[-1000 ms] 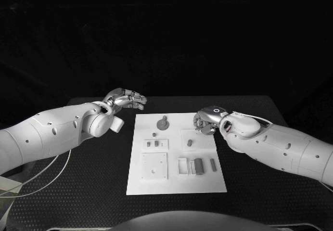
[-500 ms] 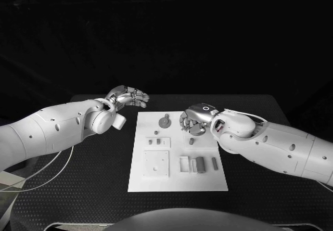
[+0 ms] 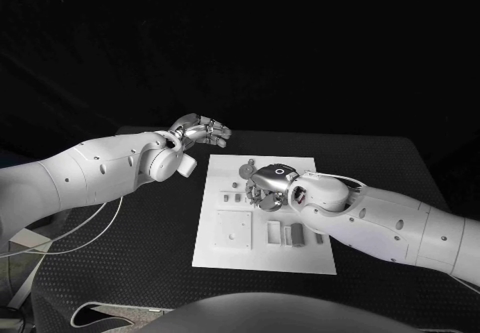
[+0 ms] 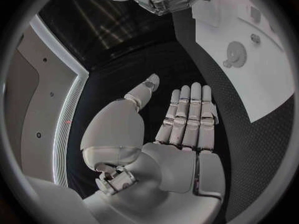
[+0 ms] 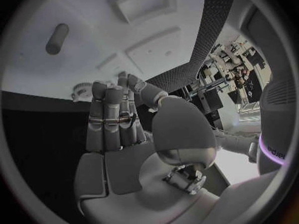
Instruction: Assemble the parts on the task board
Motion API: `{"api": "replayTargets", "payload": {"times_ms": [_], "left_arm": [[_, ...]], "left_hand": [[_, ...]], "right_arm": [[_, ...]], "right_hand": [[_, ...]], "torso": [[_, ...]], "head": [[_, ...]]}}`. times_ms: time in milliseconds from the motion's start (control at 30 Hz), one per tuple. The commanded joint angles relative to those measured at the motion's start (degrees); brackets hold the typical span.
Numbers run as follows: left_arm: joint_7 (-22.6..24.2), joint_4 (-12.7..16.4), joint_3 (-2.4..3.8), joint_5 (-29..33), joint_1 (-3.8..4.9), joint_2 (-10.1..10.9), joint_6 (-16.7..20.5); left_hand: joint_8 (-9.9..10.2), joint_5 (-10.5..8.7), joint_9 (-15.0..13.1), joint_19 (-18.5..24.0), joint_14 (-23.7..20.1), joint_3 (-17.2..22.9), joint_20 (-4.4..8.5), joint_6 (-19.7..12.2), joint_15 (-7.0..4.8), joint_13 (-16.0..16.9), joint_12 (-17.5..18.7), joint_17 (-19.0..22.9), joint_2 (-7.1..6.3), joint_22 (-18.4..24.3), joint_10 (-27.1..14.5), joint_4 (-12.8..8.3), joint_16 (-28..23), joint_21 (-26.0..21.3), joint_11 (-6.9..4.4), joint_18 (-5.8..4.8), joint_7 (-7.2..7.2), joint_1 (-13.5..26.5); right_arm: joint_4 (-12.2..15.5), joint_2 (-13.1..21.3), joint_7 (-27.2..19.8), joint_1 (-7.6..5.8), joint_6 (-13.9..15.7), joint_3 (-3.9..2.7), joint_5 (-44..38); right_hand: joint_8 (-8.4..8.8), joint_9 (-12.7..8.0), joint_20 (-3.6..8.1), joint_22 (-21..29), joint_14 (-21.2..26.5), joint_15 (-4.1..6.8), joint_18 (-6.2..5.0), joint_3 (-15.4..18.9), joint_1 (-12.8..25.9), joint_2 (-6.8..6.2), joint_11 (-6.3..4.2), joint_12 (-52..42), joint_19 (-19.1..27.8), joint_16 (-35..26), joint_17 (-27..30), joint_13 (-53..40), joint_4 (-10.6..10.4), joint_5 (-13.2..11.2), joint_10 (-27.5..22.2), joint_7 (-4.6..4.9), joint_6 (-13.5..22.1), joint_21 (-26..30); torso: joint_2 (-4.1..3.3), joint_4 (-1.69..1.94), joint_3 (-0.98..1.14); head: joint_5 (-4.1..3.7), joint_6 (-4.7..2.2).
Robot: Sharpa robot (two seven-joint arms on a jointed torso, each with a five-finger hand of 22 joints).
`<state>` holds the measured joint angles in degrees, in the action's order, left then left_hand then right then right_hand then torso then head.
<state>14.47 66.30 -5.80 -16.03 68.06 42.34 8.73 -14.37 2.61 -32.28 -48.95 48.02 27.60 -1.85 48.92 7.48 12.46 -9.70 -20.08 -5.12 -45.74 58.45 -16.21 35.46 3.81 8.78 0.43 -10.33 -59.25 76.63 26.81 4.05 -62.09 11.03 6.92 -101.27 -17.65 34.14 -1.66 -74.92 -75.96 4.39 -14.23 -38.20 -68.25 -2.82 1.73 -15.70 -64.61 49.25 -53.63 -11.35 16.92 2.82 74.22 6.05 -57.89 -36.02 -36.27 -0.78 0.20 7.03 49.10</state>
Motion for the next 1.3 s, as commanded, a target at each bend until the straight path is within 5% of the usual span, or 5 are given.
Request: {"api": "replayTargets", "payload": {"times_ms": [33,567,1300], "left_arm": [[0.4,0.1,0.06,0.4,0.17,-0.2,-0.5],[0.4,-0.1,0.06,0.4,0.32,-0.7,-0.7],[0.3,-0.3,0.06,0.4,0.33,-1.0,-0.8]], "left_hand": [[-0.3,0.25,0.1,0.0,0.0,-0.3,-0.33,-0.3,0.37,-0.1,0.3,-0.1,-0.12,0.1,0.1,0.1,-0.3,0.0,0.4,0.86,-0.27,0.1],[-0.3,0.25,0.1,0.0,0.0,-0.4,-0.35,-0.3,0.38,-0.1,0.3,-0.2,-0.1,0.2,0.1,0.1,-0.5,0.0,0.4,0.86,-0.27,0.1],[-0.4,0.25,0.2,0.0,0.0,-0.4,-0.36,-0.3,0.4,-0.2,0.3,-0.4,-0.1,0.3,0.1,0.1,-0.6,0.0,0.4,0.87,-0.28,0.1]], "right_arm": [[-0.5,-0.8,-0.7,0.31,-1.8,0.33,-1.7],[-0.9,-2.4,-0.6,0.91,-5.5,2.29,-2.7],[-1.5,-3.5,-0.6,1.5,-5.0,2.67,-2.8]], "right_hand": [[-0.18,2.1,0.08,-1.1,0.1,0.22,-0.77,-0.2,0.5,0.11,0.01,0.3,-0.4,0.3,-0.1,0.0,0.0,0.1,0.3,0.37,-0.8,-0.2],[-0.12,2.2,0.12,-1.1,0.1,0.19,-0.77,-0.3,0.7,0.19,0.05,0.4,-0.4,0.4,0.0,-0.1,0.0,0.1,0.2,0.42,-0.6,-0.3],[-0.12,2.3,0.16,-1.2,0.1,0.19,-0.77,-0.2,0.8,0.27,0.05,0.5,-0.4,0.6,0.0,-0.2,0.0,0.1,0.2,0.44,-0.6,-0.4]], "torso": [[-0.04,0.06,-0.08],[-0.02,-0.04,0.11],[-0.01,-0.07,0.12]], "head": [[0.93,0.49],[1.9,0.9],[2.06,0.9]]}}
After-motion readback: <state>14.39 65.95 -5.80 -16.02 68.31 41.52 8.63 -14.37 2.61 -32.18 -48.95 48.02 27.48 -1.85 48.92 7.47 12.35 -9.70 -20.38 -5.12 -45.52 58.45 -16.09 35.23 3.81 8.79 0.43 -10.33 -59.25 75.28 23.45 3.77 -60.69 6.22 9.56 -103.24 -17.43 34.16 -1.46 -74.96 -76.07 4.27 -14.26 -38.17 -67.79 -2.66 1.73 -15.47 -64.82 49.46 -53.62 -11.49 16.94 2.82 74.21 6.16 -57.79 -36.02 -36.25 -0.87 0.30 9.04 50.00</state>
